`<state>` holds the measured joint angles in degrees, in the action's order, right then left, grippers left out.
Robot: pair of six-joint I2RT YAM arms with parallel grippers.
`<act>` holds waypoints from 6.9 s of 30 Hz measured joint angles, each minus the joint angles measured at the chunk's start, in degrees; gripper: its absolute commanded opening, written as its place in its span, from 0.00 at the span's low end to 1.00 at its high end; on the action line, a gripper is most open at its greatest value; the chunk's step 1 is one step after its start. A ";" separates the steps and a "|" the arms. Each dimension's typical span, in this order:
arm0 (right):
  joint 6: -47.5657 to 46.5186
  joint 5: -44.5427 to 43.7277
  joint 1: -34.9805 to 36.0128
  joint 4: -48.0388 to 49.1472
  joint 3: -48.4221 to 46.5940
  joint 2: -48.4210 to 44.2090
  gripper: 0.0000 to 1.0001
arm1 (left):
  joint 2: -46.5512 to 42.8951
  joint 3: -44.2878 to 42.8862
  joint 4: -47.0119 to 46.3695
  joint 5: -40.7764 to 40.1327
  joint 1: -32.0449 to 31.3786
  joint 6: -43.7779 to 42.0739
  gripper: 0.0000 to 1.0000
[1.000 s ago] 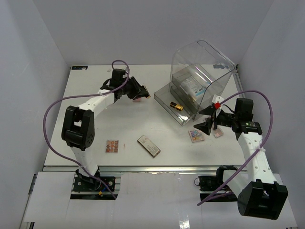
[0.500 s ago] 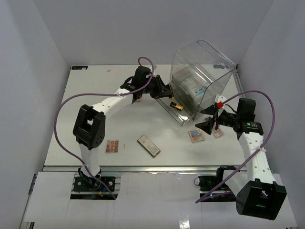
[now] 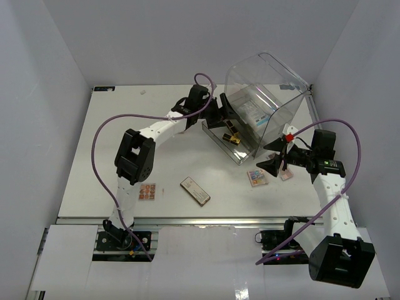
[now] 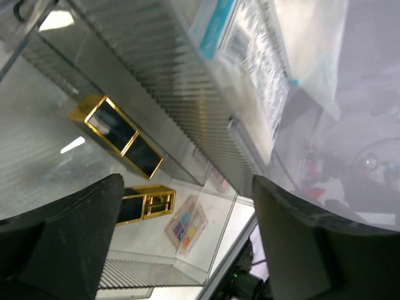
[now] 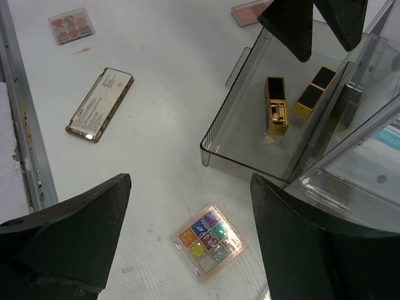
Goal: Organize the makeup
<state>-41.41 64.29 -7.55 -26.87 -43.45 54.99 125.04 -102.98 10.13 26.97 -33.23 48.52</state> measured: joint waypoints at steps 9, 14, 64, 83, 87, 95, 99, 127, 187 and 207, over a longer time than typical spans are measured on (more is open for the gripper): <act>-6.70 1.94 -0.26 -3.55 0.22 0.15 0.81 | -7.50 5.70 -0.07 1.81 1.85 -7.05 0.98; -11.59 1.20 2.17 -8.85 -0.03 -0.20 0.79 | -24.29 19.21 0.11 2.52 8.04 -13.32 0.98; 24.41 -93.23 43.31 12.28 -32.89 51.79 0.86 | -64.42 58.47 -3.46 -5.24 24.96 -33.58 0.98; 6.61 -38.44 26.87 12.91 1.10 -11.03 0.94 | -32.19 52.36 -30.36 3.57 1.51 -3.67 0.68; 9.70 -37.31 21.62 14.66 5.00 -13.41 0.94 | -18.91 44.95 -35.68 -0.90 -1.29 2.87 0.67; 12.52 -30.59 12.43 15.61 5.87 -16.24 0.95 | 0.76 28.20 -38.99 -7.25 -4.89 11.08 0.66; 13.09 -28.19 10.67 16.01 5.87 -17.25 0.95 | 5.49 22.86 -40.21 -9.20 -5.45 13.67 0.65; 13.92 -26.66 9.21 16.83 6.87 -17.49 0.97 | 9.35 24.27 -52.07 -9.83 -4.10 22.70 0.15; -12.21 -54.14 2.57 -6.34 2.25 19.29 0.90 | -83.92 64.28 -5.85 -14.61 11.25 -40.18 0.98; -11.73 -53.25 0.48 0.23 -1.42 29.43 0.93 | -84.17 64.28 -4.07 -14.60 11.25 -41.23 0.98</act>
<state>-53.14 11.04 -7.07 -26.65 -44.87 84.42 40.86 -38.70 6.06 12.38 -21.98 7.29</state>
